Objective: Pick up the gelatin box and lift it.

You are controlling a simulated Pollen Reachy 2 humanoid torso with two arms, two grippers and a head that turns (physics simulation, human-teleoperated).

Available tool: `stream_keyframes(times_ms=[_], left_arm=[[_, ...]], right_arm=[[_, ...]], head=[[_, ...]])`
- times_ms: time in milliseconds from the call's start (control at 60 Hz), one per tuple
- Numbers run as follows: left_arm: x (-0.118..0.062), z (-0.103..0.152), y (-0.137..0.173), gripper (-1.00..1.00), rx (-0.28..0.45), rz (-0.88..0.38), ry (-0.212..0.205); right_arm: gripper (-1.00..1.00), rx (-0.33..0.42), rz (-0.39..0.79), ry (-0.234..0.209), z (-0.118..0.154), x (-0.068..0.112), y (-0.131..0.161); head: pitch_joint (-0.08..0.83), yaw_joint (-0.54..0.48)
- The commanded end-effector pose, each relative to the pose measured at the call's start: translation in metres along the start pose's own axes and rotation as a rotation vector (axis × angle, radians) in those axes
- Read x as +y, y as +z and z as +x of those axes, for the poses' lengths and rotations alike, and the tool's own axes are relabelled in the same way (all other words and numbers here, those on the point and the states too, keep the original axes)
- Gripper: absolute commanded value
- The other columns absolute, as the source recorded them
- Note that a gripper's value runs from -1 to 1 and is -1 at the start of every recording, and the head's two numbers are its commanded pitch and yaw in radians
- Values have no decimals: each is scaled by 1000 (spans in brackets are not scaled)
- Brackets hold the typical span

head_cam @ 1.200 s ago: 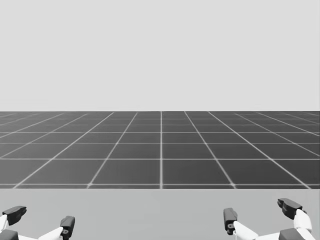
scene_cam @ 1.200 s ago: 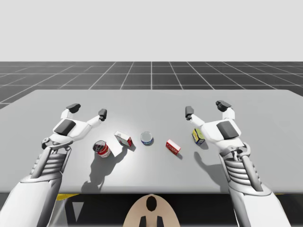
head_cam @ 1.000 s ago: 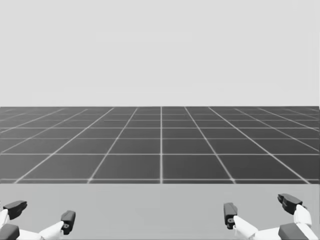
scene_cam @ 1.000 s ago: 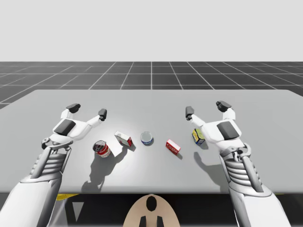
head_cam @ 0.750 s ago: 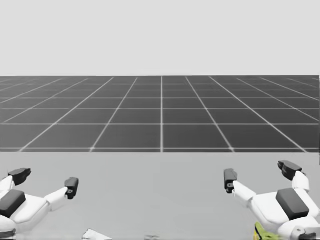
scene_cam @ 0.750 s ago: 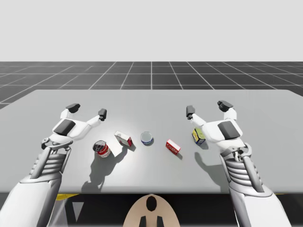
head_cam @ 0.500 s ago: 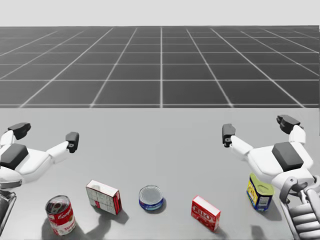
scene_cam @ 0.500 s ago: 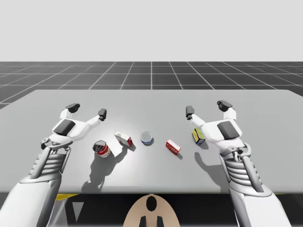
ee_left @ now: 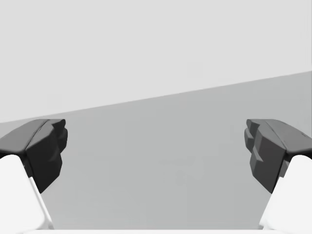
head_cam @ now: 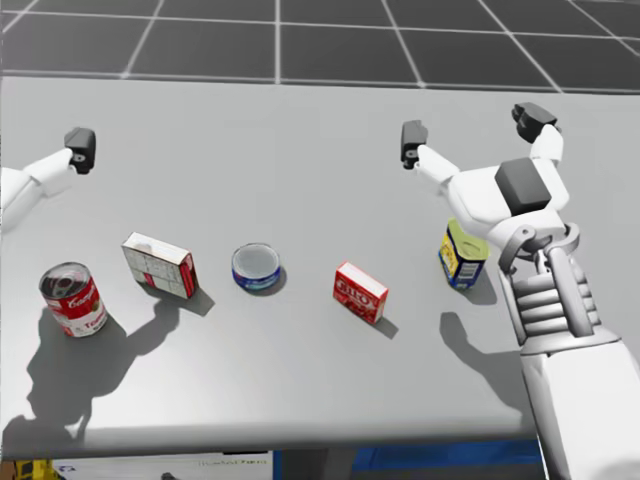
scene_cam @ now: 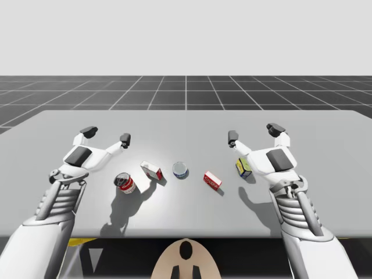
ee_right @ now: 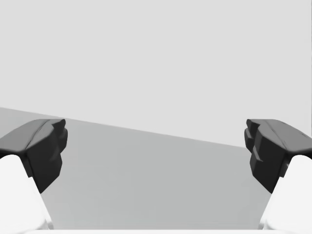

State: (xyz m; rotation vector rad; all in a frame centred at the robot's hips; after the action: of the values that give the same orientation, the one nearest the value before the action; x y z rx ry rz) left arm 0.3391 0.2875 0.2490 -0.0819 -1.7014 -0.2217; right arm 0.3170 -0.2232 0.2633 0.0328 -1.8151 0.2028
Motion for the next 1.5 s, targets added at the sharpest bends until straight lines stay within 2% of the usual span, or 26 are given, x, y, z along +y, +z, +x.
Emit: stream_keyframes(times_ms=[17,150,417,450,533,567,600,700,750,783,867,950,1017,1033,1067,1167,1317,1433,1500], left_arm=[[0,2,1,-1000,-5,-2,2],[-1,3,1,-1000,-9,-4,3],[-3,4,2,-1000,-10,-3,5],[-3,4,2,-1000,-10,-1,7],[-3,3,2,-1000,-7,2,5],[-3,2,1,-1000,-5,3,3],[-3,1,1,-1000,-2,4,2],[-3,1,2,-1000,1,6,2],[-4,0,2,-1000,4,6,1],[-4,0,1,-1000,6,6,0],[-4,-1,2,-1000,9,5,-2],[-5,-1,2,-1000,10,5,-2],[-5,-1,2,-1000,10,4,-2],[-5,-1,2,-1000,10,4,-2],[-6,-1,2,-1000,9,3,-2],[-6,-1,2,-1000,9,2,-2],[-5,-1,1,-1000,9,3,0],[-6,-1,1,-1000,9,2,0],[-6,-1,1,-1000,9,1,0]], right_arm=[[-1000,-1,-1,4,0,0,0],[-1000,2,0,4,-2,0,-1],[-1000,11,43,-6,9,7,7],[-1000,26,89,-52,16,8,15],[-1000,43,135,-62,23,15,32],[-1000,60,146,-79,24,16,36],[-1000,55,179,-96,25,20,45],[-1000,38,241,-107,23,26,60],[-1000,63,284,-121,20,29,70],[-1000,65,310,-105,18,32,77],[-1000,99,371,-96,11,36,89],[-1000,141,433,-120,3,39,100],[-1000,157,431,-133,-8,42,105],[-1000,154,427,-143,-10,42,106],[-1000,163,440,-124,-17,42,107],[-1000,203,461,-147,-31,44,108],[-1000,283,507,-156,-52,48,106],[-1000,327,497,-156,-66,51,97],[-1000,355,485,-173,-72,54,92]], head=[[661,-128],[693,-182],[692,-163],[689,-163],[692,-168],[694,-168],[697,-169],[698,-162],[701,-158],[705,-157],[709,-157],[710,-158],[709,-161],[709,-161],[708,-163],[707,-165],[706,-168],[704,-166],[702,-166]])
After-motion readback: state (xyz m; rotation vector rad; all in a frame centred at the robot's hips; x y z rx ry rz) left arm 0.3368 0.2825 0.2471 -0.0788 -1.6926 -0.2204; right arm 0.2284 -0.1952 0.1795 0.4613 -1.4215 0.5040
